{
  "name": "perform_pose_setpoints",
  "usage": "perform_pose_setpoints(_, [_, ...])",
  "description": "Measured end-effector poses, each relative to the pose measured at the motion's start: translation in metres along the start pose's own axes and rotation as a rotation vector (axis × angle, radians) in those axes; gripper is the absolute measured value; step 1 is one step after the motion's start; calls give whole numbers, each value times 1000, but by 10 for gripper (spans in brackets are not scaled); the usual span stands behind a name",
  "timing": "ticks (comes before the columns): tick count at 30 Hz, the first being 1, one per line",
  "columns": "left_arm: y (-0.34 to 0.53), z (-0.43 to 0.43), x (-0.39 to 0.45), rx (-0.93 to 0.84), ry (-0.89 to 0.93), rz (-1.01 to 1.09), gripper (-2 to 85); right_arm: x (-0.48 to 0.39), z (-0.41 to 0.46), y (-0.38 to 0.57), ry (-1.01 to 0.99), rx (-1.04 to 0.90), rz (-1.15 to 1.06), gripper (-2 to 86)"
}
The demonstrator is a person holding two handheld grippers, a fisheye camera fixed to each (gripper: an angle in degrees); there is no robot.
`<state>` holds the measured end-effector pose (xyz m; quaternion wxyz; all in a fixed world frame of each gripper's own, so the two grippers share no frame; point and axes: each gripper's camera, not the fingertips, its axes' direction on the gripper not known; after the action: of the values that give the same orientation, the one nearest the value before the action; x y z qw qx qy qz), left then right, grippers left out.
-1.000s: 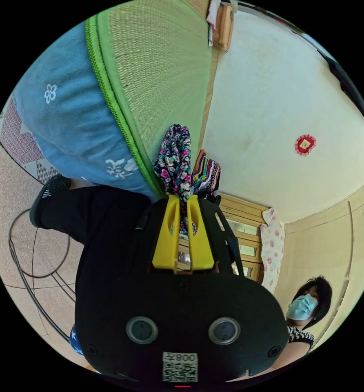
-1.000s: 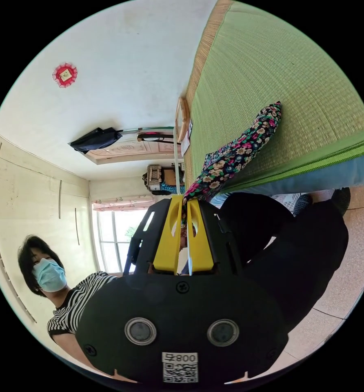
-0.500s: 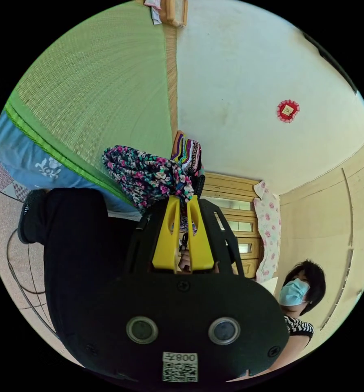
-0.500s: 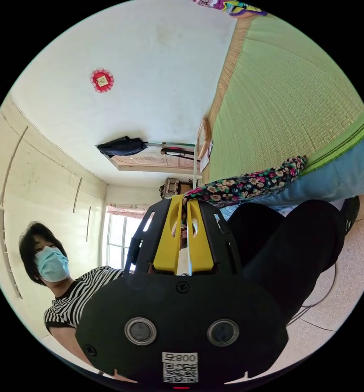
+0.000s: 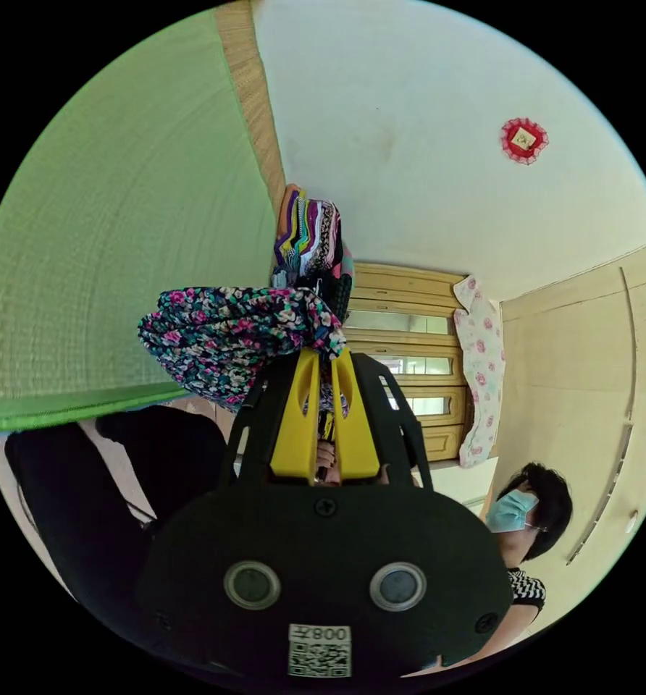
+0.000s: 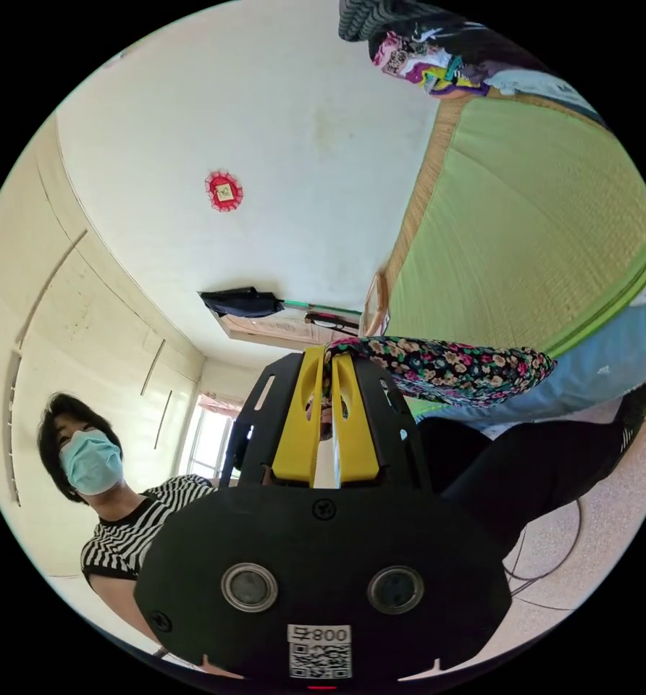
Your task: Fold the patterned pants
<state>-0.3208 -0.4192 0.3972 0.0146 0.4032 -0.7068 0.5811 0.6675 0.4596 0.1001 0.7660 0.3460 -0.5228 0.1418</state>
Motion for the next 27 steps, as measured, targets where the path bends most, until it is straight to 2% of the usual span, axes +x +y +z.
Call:
perform_pose_setpoints(5, [-74, 148, 70, -154, 69, 160, 28, -67, -64, -58, 44, 119, -179, 8])
perform_pose_setpoints(10, [-149, 341, 184, -316, 191, 409, 30, -192, -148, -121, 195, 304, -461, 8])
perform_pose_setpoints(16, [-188, 528, 255, -469, 211, 567, 32, -266, -219, -139, 318, 479, -592, 9])
perform_pose_setpoints(20, [-202, 621, 236, -571, 55, 572, 32, -231, -241, -133, 419, 521, -483, 10])
perform_pose_setpoints(24, [-215, 704, 167, -724, -223, 434, 30, -104, -248, -127, 467, 475, -105, 12])
perform_pose_setpoints(25, [-216, 716, 153, -728, -183, 392, 28, -68, -249, -121, 446, 468, 9, 12])
perform_pose_setpoints(27, [-217, 728, 143, -710, -76, 334, 27, -36, -247, -109, 335, 480, 71, 13])
